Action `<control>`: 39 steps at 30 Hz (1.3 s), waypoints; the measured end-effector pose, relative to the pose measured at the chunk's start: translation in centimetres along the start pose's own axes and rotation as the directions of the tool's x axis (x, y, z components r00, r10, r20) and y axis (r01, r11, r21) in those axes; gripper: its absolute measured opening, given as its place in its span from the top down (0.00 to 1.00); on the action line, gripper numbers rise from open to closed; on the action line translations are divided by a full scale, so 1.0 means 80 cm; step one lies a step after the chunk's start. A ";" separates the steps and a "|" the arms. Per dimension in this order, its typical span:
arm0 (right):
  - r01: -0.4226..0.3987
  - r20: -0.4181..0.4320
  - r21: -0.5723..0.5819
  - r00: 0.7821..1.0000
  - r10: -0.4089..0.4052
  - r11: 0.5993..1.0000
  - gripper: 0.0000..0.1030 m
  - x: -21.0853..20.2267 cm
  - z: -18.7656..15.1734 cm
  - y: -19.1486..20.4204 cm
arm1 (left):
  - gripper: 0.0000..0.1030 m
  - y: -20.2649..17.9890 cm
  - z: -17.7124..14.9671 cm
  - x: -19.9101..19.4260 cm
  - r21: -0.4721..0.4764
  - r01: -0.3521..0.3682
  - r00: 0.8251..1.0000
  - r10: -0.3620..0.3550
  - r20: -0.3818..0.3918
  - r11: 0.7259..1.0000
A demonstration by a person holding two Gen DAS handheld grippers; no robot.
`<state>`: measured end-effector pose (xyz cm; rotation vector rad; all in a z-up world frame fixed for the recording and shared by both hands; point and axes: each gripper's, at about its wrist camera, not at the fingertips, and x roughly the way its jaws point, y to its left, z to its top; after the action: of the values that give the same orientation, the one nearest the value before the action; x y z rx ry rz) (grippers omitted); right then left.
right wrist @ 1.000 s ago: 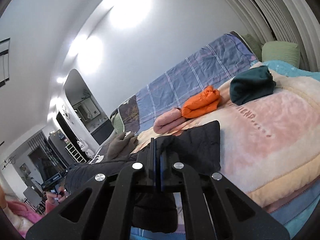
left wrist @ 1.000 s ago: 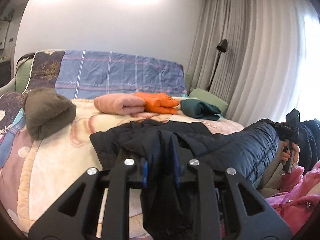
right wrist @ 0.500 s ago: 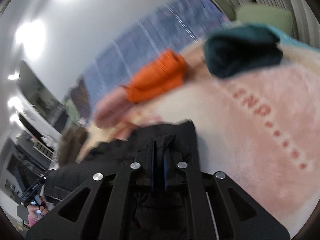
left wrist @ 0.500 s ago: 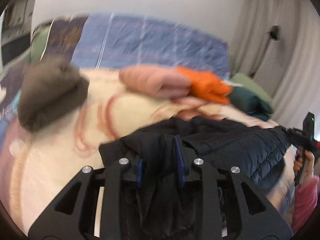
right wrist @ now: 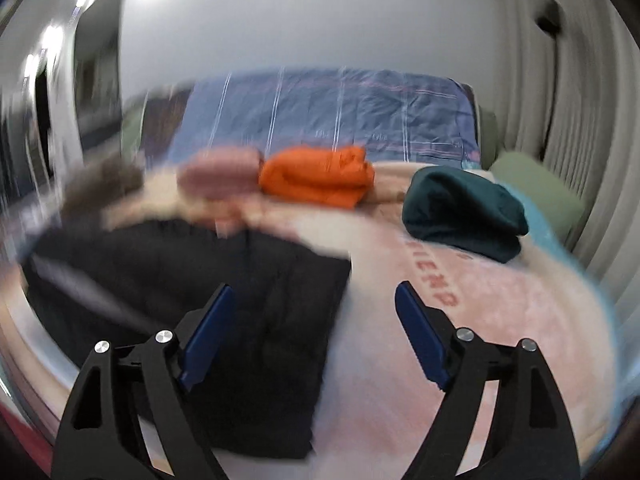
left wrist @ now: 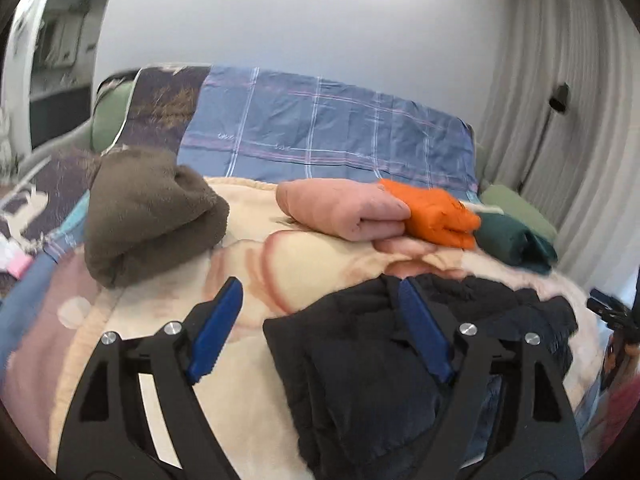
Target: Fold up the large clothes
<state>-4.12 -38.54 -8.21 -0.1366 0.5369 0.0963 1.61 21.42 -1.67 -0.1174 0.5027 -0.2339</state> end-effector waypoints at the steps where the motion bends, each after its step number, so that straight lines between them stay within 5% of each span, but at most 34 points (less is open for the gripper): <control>1: 0.015 -0.022 -0.032 1.000 -0.016 0.999 0.20 0.003 -0.008 0.006 | 0.21 -0.011 -0.010 -0.007 0.052 0.006 1.000 -0.006 -0.011 0.999; 5: 0.037 -0.118 -0.168 0.991 -0.057 0.985 0.20 0.021 -0.050 0.033 | 0.21 -0.077 -0.071 -0.018 0.324 0.014 0.995 0.019 -0.100 0.946; 9: 0.044 -0.177 -0.256 0.980 -0.092 0.966 0.20 0.048 -0.065 0.048 | 0.20 -0.140 -0.140 -0.003 0.586 0.052 0.980 0.070 -0.184 0.808; 12: 0.078 -0.138 -0.265 0.983 -0.118 0.961 0.20 0.058 -0.053 0.049 | 0.20 -0.156 -0.156 0.023 0.659 0.004 0.974 0.147 -0.173 0.752; 16: 0.150 -0.031 -0.206 0.987 -0.160 0.967 0.20 0.062 -0.014 0.036 | 0.19 -0.155 -0.130 0.055 0.682 -0.105 0.973 0.218 -0.081 0.724; 22: 0.158 0.015 0.037 0.987 -0.158 0.987 0.20 0.086 0.065 -0.005 | 0.19 -0.141 -0.022 0.079 0.568 -0.245 0.967 0.241 0.083 0.786; 26: 0.141 -0.038 0.158 0.990 -0.137 0.977 0.20 0.106 0.084 -0.026 | 0.19 -0.111 0.040 0.089 0.398 -0.275 0.961 0.251 0.112 0.875; 28: 0.089 -0.043 0.193 0.996 -0.082 0.977 0.20 0.114 0.085 -0.028 | 0.17 -0.092 0.053 0.087 0.325 -0.202 0.979 0.185 0.083 0.924; 31: 0.055 -0.077 0.209 0.996 -0.040 0.976 0.20 0.128 0.082 -0.022 | 0.17 -0.075 0.044 0.105 0.262 -0.095 0.994 0.104 -0.019 0.960; 36: -0.021 -0.180 0.280 0.981 0.074 0.960 0.21 0.177 0.073 -0.024 | 0.17 -0.049 0.004 0.169 0.177 -0.012 0.967 0.057 -0.247 0.984; 38: -0.047 -0.206 0.340 0.971 0.123 0.939 0.45 0.193 0.068 -0.029 | 0.26 -0.035 -0.010 0.194 0.089 0.043 0.951 -0.013 -0.308 0.995; 39: -0.050 -0.216 0.357 0.967 0.134 0.933 0.69 0.196 0.065 -0.029 | 0.55 -0.033 -0.013 0.201 0.074 0.056 0.947 -0.029 -0.319 0.996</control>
<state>12.19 -39.12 -11.63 0.2289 0.7918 0.0758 14.24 14.75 -9.58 -0.0093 0.8116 -0.3179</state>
